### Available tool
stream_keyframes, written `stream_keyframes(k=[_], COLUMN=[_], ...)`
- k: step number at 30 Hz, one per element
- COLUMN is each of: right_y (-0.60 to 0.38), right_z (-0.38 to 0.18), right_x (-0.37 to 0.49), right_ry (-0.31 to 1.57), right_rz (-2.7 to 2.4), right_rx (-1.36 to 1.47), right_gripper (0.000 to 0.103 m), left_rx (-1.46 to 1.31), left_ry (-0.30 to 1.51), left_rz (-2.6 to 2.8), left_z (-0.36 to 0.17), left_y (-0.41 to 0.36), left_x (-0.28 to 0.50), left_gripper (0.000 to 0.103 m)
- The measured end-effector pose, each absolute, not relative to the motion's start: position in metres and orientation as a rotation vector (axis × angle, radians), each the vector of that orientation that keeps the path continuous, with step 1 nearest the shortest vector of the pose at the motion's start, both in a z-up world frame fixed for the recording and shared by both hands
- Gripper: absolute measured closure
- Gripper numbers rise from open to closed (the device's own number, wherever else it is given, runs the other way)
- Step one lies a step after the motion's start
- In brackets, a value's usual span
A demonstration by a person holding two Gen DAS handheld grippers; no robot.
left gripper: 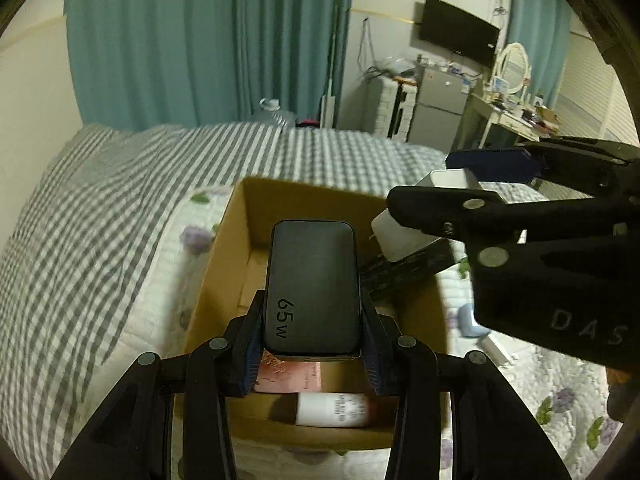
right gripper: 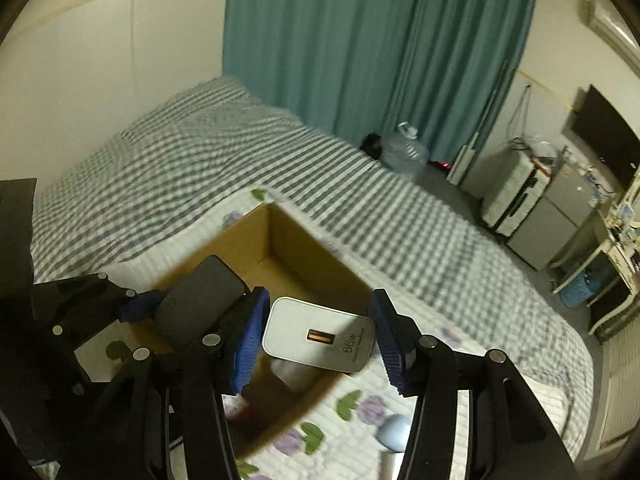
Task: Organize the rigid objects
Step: 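Carry the power bank and charger into the box and open both tools, then move both tools back toward the blue earbud case and white plug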
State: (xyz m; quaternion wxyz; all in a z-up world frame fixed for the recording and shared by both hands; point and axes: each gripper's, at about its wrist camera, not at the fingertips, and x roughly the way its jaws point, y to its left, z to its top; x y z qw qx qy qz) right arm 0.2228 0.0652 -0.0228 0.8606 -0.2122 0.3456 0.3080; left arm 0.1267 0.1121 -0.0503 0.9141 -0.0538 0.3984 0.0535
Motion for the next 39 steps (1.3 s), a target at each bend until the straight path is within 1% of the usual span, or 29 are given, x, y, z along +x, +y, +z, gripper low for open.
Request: stream_keyframes(k=[8, 14, 17, 18, 19, 21, 24, 28, 30, 33, 39], right_y=[0.087, 0.091, 0.083, 0.081, 0.077, 0.064, 0.042, -0.01, -0.032, -0.071, -0.133], right_z=[-0.079, -0.101, -0.097, -0.093, -0.087, -0.072, -0.052, -0.018, -0.008, -0.003, -0.035], right_x=[0.259, 0.272, 0.27, 0.269, 0.267, 0.261, 0.256, 0.242, 0.235, 0.225, 0.21], right_ry=[0.824, 0.877, 0.867, 0.858, 0.84, 0.797, 0.769, 0.701, 0.683, 0.673, 0.741], right_rz=[0.658, 0.663, 0.673, 0.671, 0.661, 0.643, 0.616, 0.534, 0.496, 0.427, 0.346], right_rx=[-0.414, -0.425, -0.388, -0.382, -0.38, -0.374, -0.351, -0.315, -0.303, -0.308, -0.345], right_gripper=[0.051, 0.051, 0.049, 0.043, 0.038, 0.034, 0.027, 0.014, 0.011, 0.011, 0.011], left_rx=[-0.131, -0.126, -0.102, -0.087, -0.077, -0.056, -0.014, 0.012, 0.013, 0.019, 0.037], left_ry=[0.883, 0.913, 0.906, 0.896, 0.889, 0.868, 0.838, 0.803, 0.797, 0.796, 0.833], left_rz=[0.087, 0.099, 0.111, 0.117, 0.12, 0.12, 0.124, 0.098, 0.077, 0.038, -0.023], left_z=[-0.091, -0.101, -0.098, -0.094, -0.09, -0.079, -0.06, -0.041, -0.035, -0.034, -0.048], left_y=[0.127, 0.127, 0.121, 0.118, 0.116, 0.109, 0.093, 0.066, 0.049, 0.023, -0.029], left_x=[0.14, 0.144, 0.142, 0.14, 0.139, 0.136, 0.129, 0.121, 0.118, 0.114, 0.115], left_gripper=[0.061, 0.06, 0.058, 0.055, 0.047, 0.04, 0.039, 0.037, 0.037, 0.036, 0.036])
